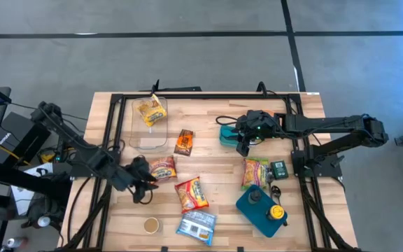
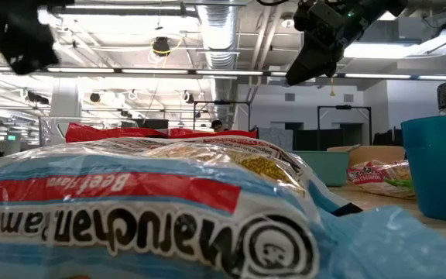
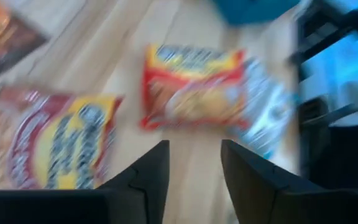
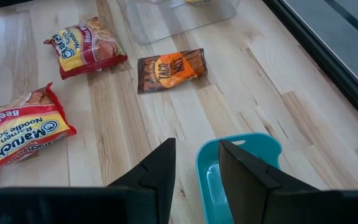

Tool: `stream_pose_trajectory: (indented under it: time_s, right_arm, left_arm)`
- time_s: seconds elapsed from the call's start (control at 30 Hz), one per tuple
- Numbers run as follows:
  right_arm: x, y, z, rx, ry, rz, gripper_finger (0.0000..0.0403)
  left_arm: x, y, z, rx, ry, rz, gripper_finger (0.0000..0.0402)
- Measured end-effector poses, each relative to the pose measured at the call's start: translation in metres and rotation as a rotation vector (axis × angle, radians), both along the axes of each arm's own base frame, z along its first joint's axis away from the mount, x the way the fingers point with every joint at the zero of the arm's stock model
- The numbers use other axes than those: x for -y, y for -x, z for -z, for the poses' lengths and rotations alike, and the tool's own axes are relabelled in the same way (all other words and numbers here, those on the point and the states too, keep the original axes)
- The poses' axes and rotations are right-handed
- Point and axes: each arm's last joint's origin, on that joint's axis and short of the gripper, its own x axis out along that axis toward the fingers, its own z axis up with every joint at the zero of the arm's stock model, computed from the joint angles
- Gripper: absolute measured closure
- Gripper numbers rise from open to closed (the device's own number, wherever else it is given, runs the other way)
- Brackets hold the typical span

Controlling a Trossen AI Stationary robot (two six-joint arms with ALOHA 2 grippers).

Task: Pick & Place Food Item
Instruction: Put the red noodle pack into the transparent bin

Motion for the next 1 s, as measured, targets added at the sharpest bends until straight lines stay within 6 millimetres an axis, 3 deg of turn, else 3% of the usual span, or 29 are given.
stream_pose_trajectory:
  time_s: [0.2,0.57,1.0]
  right_arm:
    - [0.000,0.000,0.000,0.000,0.000,0.000,0.0288]
    - [0.000,0.000,0.000,-0.001,0.000,0.000,0.0288]
    - [0.000,0.000,0.000,-0.001,0.000,0.000,0.0288]
  left_arm:
    - [0.009,-0.003,-0.026,0.169,-0.006,0.130,0.0305]
    - [0.038,-0.014,-0.040,0.132,-0.023,0.216,0.0393]
    - [0.032,-0.013,0.008,-0.302,-0.364,0.066,0.0401]
